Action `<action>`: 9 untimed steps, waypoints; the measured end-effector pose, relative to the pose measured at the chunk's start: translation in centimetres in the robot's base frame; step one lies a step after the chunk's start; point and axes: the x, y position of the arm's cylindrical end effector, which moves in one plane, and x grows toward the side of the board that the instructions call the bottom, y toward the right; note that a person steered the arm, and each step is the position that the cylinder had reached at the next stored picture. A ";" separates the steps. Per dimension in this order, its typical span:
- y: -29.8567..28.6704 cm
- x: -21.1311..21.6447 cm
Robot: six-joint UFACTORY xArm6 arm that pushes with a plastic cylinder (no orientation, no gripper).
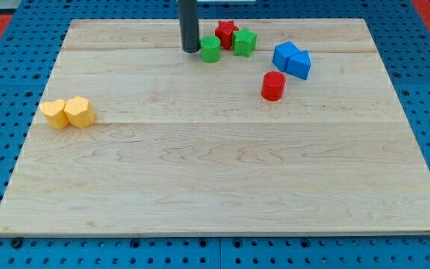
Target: Push the red circle below the green star
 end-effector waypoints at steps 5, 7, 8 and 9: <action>-2.7 9.2; 3.7 13.5; 9.4 15.0; 13.1 13.3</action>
